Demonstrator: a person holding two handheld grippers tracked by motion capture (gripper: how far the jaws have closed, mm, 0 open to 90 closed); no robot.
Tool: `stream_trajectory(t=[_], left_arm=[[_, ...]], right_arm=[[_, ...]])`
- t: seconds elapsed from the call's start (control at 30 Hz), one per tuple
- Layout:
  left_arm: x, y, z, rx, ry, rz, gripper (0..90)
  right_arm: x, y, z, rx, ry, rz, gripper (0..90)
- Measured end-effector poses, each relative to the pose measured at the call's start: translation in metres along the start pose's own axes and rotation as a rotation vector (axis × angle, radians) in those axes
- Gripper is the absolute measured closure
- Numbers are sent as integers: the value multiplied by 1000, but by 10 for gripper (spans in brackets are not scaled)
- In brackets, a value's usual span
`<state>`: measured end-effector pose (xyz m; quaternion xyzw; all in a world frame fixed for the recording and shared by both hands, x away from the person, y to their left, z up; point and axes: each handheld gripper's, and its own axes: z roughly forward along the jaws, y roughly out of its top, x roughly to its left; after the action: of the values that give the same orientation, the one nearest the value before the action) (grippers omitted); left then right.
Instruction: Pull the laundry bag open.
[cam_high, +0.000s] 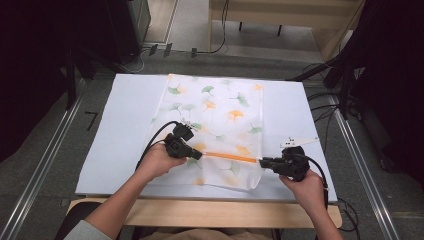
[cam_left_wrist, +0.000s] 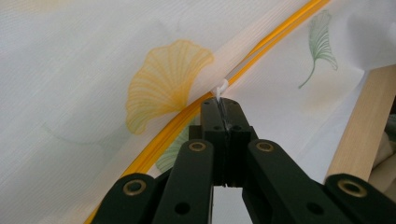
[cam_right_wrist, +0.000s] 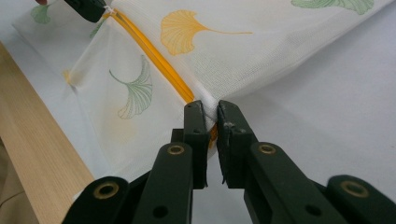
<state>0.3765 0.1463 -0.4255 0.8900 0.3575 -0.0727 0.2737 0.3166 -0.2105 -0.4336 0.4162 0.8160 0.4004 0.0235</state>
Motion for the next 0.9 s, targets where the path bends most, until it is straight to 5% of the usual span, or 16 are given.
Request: stream_trajectory(t=[0.9], left_arm=[[16, -17, -11, 4, 26, -25, 900]], right_arm=[[-4, -1, 0, 1, -4, 11, 846]])
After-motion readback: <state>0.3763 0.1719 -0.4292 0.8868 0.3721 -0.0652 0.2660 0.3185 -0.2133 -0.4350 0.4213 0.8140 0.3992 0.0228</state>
